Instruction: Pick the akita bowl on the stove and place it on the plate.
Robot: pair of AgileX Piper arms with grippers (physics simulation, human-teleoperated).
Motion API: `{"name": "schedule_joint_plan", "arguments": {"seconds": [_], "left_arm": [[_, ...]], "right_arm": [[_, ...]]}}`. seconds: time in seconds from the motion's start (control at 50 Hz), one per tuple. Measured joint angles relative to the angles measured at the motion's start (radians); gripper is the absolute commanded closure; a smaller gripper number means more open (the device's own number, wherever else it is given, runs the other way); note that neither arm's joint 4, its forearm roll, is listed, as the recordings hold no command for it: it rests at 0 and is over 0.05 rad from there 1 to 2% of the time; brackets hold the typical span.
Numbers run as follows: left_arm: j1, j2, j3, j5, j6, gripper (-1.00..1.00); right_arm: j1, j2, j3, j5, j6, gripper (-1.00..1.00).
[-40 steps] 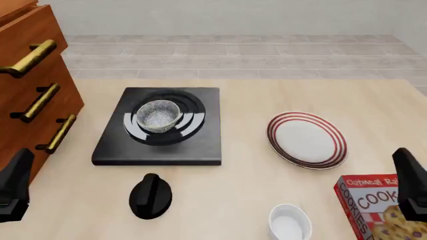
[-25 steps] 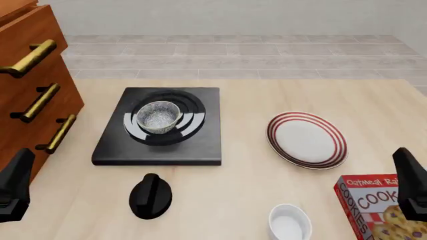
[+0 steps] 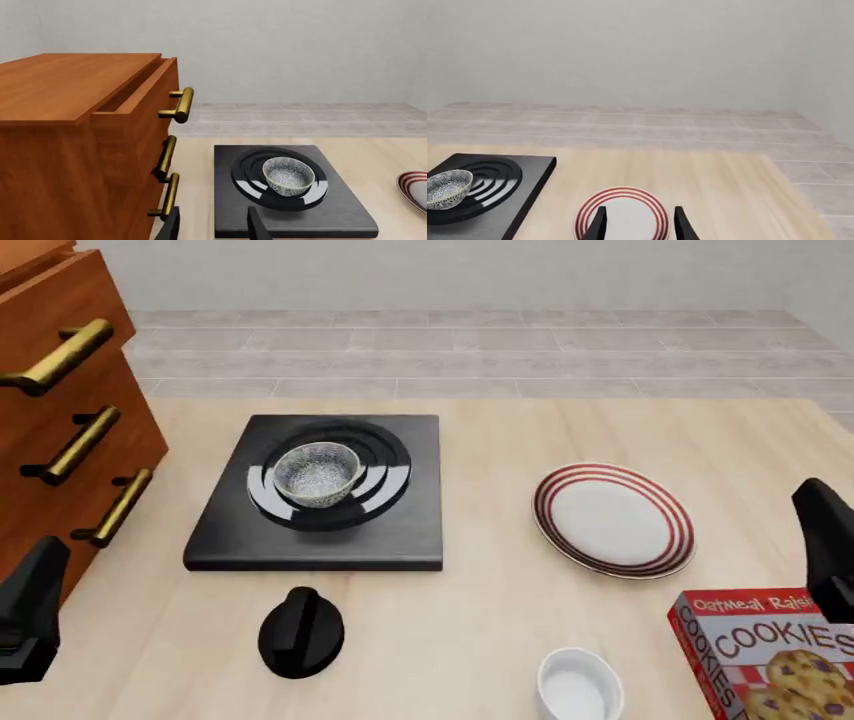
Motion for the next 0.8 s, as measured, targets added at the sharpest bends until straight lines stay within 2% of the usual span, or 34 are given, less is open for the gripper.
{"name": "schedule_joint_plan", "arguments": {"seconds": [0.46, 0.8], "left_arm": [[0.000, 0.000, 0.000, 0.000, 0.000, -1.00], [0.000, 0.000, 0.000, 0.000, 0.000, -1.00]], "right_arm": [[0.157, 0.276, -0.240, 0.007, -0.069, -1.00], [0.268, 0.470, -0.395, 0.046, -0.076, -1.00]]}}
